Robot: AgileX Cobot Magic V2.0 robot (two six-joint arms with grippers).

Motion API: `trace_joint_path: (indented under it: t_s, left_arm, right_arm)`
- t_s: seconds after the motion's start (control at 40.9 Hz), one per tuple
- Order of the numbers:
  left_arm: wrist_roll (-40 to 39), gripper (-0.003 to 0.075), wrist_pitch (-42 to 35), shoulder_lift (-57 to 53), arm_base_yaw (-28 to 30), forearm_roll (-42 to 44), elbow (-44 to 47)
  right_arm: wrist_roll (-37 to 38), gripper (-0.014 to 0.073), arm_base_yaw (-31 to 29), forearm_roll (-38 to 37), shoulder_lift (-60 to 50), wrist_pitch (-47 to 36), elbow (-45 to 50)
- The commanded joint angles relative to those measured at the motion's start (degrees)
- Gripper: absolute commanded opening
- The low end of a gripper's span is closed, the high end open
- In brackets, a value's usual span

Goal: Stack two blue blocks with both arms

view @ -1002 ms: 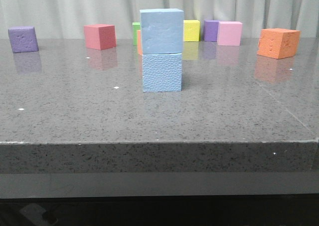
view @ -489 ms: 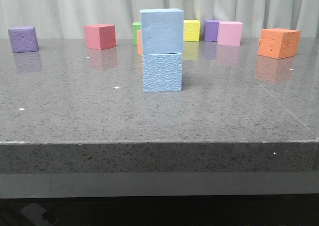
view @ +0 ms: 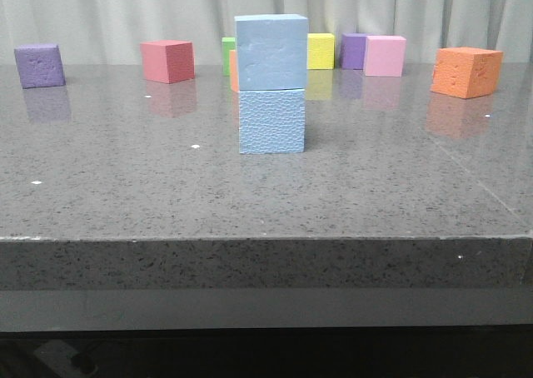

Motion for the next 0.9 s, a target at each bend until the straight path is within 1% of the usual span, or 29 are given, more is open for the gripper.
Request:
trace_joint_path:
  t_s: [0.0, 0.024, 0.098, 0.318, 0.416, 0.538, 0.611, 0.636, 0.709, 0.88]
  left_arm:
    - [0.17, -0.002, -4.7, -1.04, -0.14, -0.44, 0.06]
    - [0.17, -0.002, -4.7, -1.04, -0.14, -0.44, 0.06]
    - [0.17, -0.002, -4.7, -1.04, -0.14, -0.44, 0.06]
    - [0.17, -0.002, -4.7, -1.04, -0.14, -0.44, 0.06]
    - [0.17, -0.002, -4.7, -1.04, -0.14, -0.44, 0.06]
    - [0.17, -0.002, -4.7, -1.04, -0.14, -0.44, 0.06]
    - [0.17, -0.002, -4.7, -1.04, -0.14, -0.44, 0.06]
    - [0.17, -0.002, -4.7, -1.04, -0.14, -0.44, 0.06]
    - [0.17, -0.002, -4.7, -1.04, -0.14, -0.44, 0.06]
    - [0.17, -0.002, -4.7, -1.04, -0.14, -0.44, 0.06]
  right_arm:
    - [-0.82, -0.0124, -1.87, -3.54, -1.67, -7.2, 1.83]
    - [-0.82, -0.0124, -2.8, -3.8, -2.38, -8.86, 3.6]
    - [-0.82, -0.0124, -6.25, -3.92, -5.0, -17.89, 9.82]
    - [-0.82, -0.0124, -16.63, -3.44, -14.64, -51.12, 31.47]
    - [-0.71, -0.0124, -20.23, -1.98, -19.98, -59.68, 38.93]
    - [0.16, -0.0124, -24.21, 3.23, -24.01, -65.78, 44.69]
    - [0.16, -0.0124, -24.6, 4.25, -23.99, -68.44, 47.05]
    - [0.16, -0.0124, -24.6, 4.25, -23.99, -66.8, 46.86]
    - [0.16, -0.0124, -24.6, 4.25, -23.99, -65.8, 46.86]
    - [0.16, -0.0124, -24.54, 4.25, -23.99, -65.21, 46.86]
